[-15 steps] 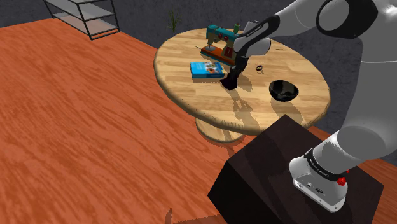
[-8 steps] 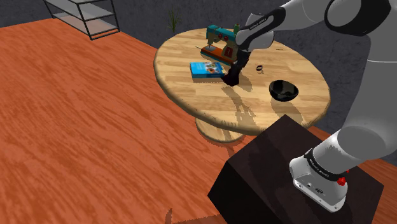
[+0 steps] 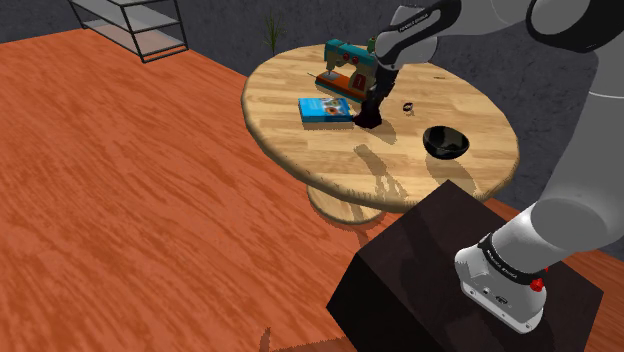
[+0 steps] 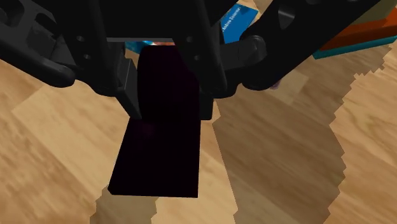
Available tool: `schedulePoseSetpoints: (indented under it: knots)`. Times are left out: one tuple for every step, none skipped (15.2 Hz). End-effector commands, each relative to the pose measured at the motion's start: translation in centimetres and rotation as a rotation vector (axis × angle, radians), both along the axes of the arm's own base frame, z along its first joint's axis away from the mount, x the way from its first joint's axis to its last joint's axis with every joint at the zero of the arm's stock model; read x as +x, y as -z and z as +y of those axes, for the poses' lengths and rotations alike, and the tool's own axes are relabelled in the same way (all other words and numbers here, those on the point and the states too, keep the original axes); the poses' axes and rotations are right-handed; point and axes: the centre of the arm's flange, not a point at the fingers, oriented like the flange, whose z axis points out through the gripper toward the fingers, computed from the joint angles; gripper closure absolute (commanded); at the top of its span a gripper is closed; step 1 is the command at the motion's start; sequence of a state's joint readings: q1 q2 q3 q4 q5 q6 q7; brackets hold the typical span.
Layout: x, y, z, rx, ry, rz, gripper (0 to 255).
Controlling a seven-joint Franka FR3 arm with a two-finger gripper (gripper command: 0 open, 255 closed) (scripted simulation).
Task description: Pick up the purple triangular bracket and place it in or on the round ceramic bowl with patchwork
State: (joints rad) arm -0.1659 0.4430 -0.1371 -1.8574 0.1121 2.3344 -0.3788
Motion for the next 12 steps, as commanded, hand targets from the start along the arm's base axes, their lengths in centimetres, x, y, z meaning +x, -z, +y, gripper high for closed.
schedulePoseSetpoints:
  knots:
    - [0.1, -1.1, -0.1, 0.0, 0.0, 0.0, 255]
    - [0.1, -1.6, -0.1, 0.0, 0.0, 0.0, 255]
    - [0.1, -2.1, -0.1, 0.0, 0.0, 0.0, 255]
    - [0.1, -2.7, -0.1, 0.0, 0.0, 0.0, 255]
    - [0.1, -3.2, -0.1, 0.0, 0.0, 0.0, 255]
    - [0.1, -3.7, -0.1, 0.0, 0.0, 0.0, 255]
    - [0.1, -4.2, -0.1, 0.0, 0.0, 0.0, 255]
    - [0.1, -4.8, -0.1, 0.0, 0.0, 0.0, 255]
    - [0.1, -5.3, -0.1, 0.0, 0.0, 0.0, 255]
    - [0.1, -5.8, -0.1, 0.0, 0.0, 0.0, 255]
    - [0.1, -6.4, -0.1, 0.0, 0.0, 0.0, 255]
    - [0.1, -6.9, -0.1, 0.0, 0.0, 0.0, 255]
